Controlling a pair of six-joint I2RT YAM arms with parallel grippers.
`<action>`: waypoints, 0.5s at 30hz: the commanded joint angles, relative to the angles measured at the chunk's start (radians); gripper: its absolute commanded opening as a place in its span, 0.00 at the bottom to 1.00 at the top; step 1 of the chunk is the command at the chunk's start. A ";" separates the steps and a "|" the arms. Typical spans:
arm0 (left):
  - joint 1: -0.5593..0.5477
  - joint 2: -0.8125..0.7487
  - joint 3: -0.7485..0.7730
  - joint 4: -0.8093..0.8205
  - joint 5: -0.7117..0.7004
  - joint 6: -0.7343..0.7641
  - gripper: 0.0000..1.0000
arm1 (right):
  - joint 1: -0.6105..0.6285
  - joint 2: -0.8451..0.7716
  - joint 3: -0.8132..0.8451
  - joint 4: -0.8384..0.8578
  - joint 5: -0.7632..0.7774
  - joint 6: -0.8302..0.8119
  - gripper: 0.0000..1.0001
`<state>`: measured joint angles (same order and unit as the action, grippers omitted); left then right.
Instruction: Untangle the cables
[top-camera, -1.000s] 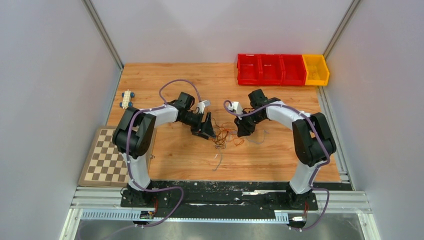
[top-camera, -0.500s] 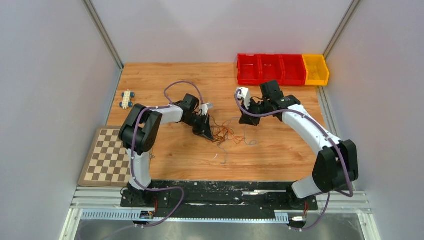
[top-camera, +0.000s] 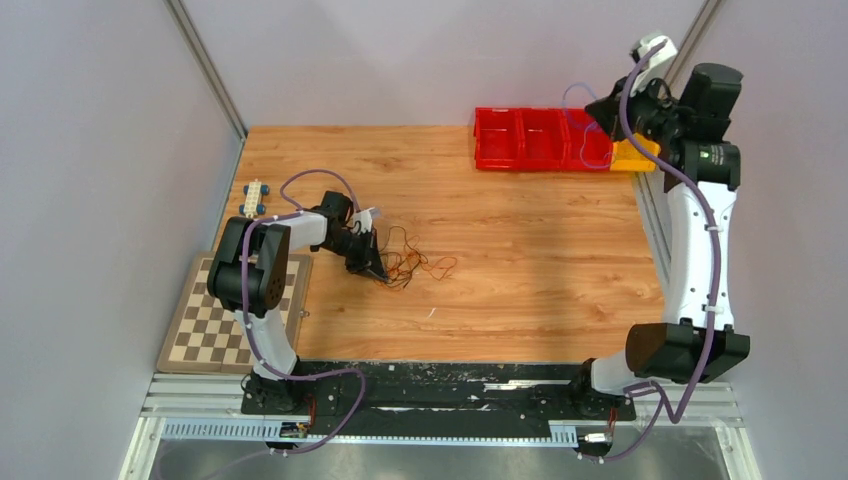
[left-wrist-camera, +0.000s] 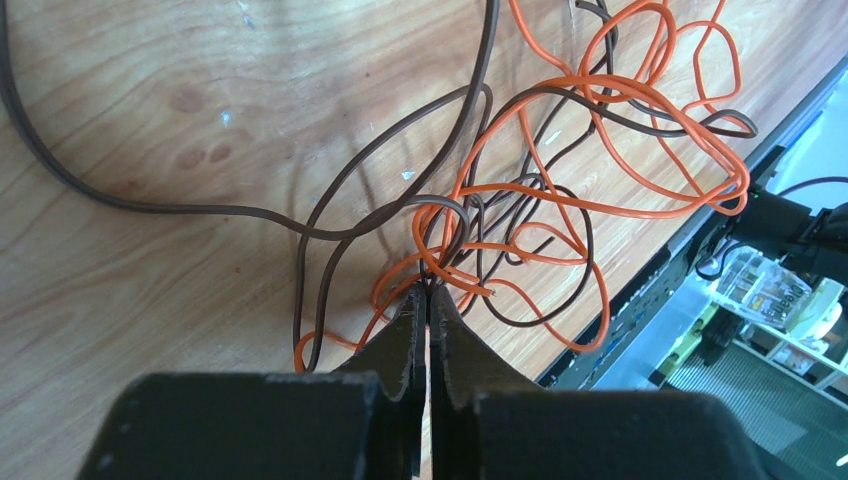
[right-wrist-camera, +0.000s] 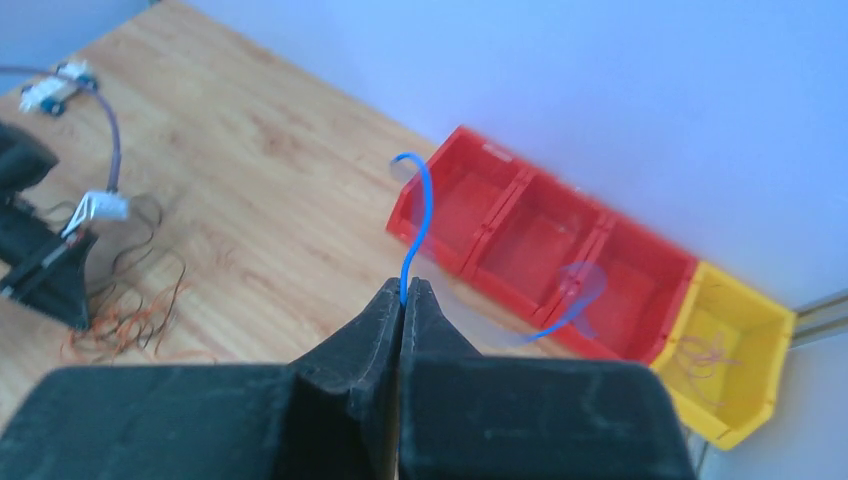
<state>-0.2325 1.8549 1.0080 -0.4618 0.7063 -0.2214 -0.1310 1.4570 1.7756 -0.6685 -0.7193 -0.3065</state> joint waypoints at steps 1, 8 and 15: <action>-0.002 -0.027 -0.012 -0.024 -0.073 0.061 0.00 | -0.075 0.056 0.083 0.094 -0.019 0.132 0.00; -0.002 -0.036 0.013 -0.009 -0.027 0.045 0.00 | -0.151 0.231 0.202 0.161 0.090 0.143 0.00; -0.004 -0.052 0.028 -0.013 -0.004 0.064 0.00 | -0.177 0.433 0.383 0.188 0.116 0.247 0.00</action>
<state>-0.2333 1.8481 1.0088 -0.4671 0.7055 -0.2031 -0.3012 1.8385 2.0510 -0.5407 -0.6289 -0.1482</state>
